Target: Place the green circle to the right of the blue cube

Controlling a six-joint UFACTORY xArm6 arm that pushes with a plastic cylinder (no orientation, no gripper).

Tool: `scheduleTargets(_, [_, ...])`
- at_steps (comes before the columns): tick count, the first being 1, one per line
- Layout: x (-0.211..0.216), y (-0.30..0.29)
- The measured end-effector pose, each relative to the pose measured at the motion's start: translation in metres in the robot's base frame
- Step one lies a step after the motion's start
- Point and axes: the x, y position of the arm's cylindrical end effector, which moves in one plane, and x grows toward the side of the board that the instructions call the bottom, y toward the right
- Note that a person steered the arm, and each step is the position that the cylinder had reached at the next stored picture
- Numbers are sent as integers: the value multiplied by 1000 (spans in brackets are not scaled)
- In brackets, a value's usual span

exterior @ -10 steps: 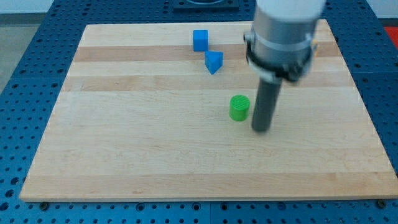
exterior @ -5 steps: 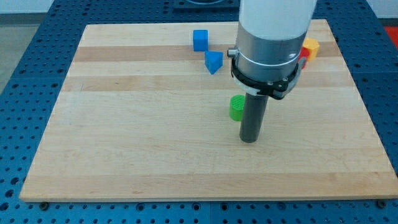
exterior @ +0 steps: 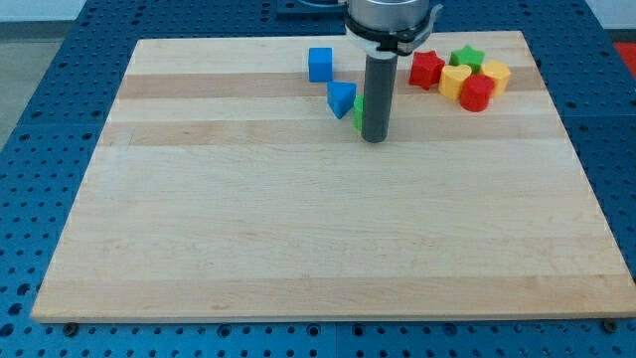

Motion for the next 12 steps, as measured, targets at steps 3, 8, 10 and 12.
scheduleTargets(3, [-14,-7])
scheduleTargets(8, [-13,9])
scheduleTargets(10, [-90,-16])
scheduleTargets(12, [-113,-20])
